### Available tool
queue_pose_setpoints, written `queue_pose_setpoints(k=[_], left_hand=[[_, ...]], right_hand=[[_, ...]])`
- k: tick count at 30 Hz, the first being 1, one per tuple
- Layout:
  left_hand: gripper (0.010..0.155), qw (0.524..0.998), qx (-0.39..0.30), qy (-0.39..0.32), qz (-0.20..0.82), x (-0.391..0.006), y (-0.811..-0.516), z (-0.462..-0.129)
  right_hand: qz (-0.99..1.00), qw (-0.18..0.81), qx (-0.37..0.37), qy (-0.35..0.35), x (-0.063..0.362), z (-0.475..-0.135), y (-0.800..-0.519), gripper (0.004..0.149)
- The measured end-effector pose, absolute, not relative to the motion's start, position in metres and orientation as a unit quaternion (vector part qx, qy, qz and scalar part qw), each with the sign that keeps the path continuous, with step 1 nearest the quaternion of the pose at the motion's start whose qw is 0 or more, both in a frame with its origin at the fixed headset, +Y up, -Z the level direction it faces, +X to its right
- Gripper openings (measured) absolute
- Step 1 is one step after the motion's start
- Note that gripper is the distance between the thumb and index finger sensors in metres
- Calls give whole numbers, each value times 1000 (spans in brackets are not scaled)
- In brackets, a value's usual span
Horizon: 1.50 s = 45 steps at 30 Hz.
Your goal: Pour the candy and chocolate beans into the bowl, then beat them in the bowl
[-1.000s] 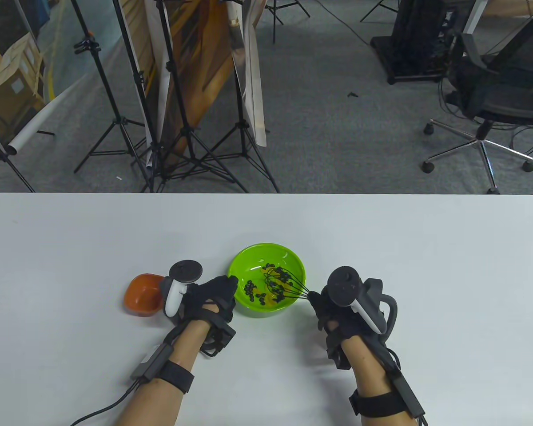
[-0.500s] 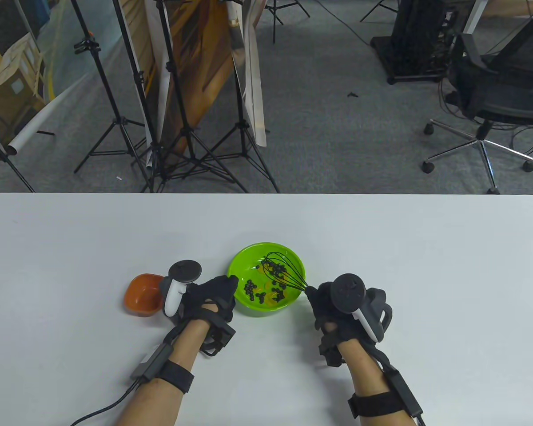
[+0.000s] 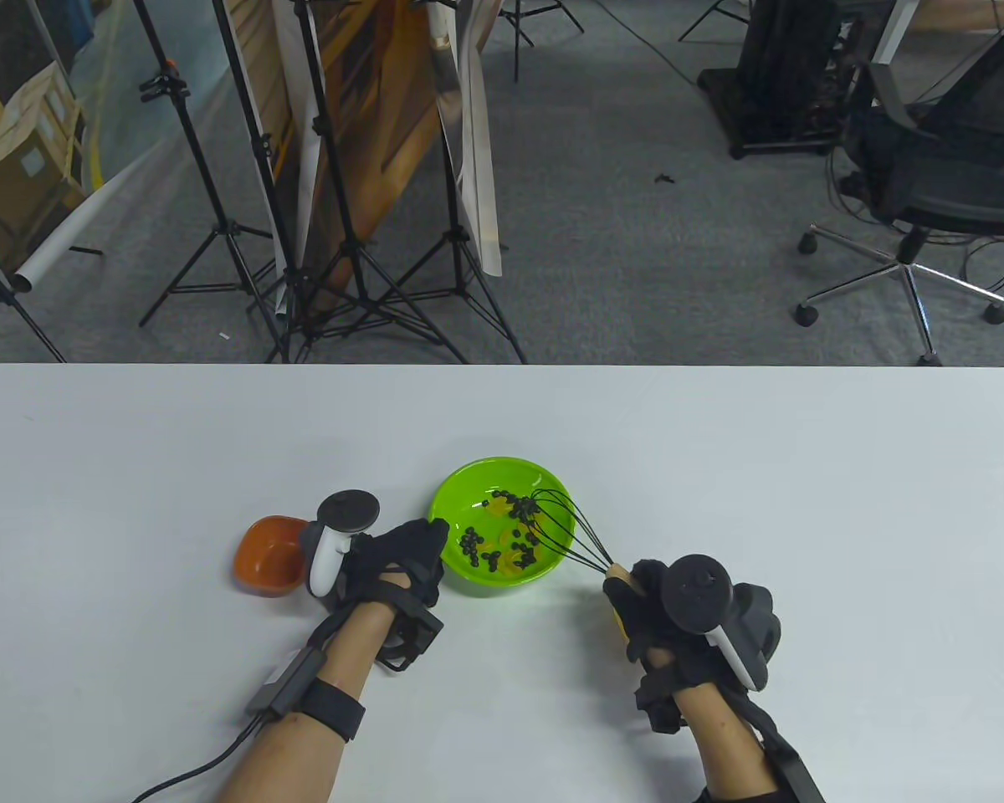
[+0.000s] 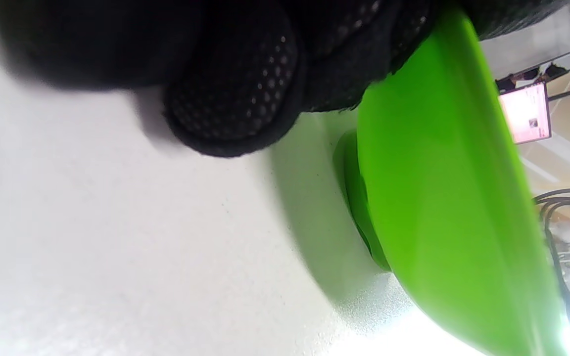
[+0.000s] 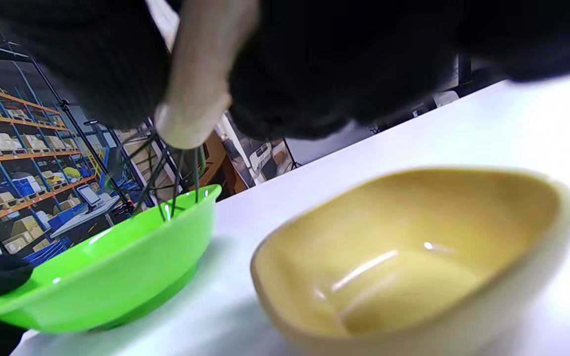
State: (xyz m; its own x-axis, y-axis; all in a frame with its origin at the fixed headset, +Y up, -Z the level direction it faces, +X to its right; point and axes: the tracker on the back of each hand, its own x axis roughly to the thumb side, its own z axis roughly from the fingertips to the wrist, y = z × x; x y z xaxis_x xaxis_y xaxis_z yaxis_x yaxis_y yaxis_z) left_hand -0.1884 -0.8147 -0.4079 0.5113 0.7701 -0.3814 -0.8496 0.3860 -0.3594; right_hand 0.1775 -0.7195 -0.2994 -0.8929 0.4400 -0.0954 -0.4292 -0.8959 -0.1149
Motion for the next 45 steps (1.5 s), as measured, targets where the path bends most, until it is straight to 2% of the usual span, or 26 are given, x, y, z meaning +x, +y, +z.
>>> queue_pose_setpoints(k=[4,7,16,20,23,27,30,37,42,45], left_hand=[[47,828,-262,77,489,-189,-815,-408],[47,829,-262,77,488,-189,-815,-408],[47,830,-260,77,487,-189,-815,-408],[47,828,-262,76,490,-189,-815,-408],[48,828,-262,76,490,-189,-815,-408],[48,827,-262,77,491,-189,-815,-408],[48,828,-262,78,489,-189,-815,-408],[49,829,-261,77,489,-189,-815,-408],[49,827,-263,76,490,-189,-816,-408],[49,828,-262,76,489,-189,-816,-408]], right_hand=[[967,240,-52,-70,179,-298,-719,60],[975,217,-48,-29,177,-300,-725,60],[968,247,-43,-31,187,-300,-722,60],[951,284,-99,-68,220,-294,-709,60],[943,279,-164,-76,251,-293,-713,59],[938,240,-241,-63,283,-294,-732,58],[940,203,-268,-55,290,-297,-743,58],[953,100,-283,-24,285,-306,-760,57],[958,70,-277,25,281,-313,-771,56],[960,53,-273,24,278,-315,-773,56]])
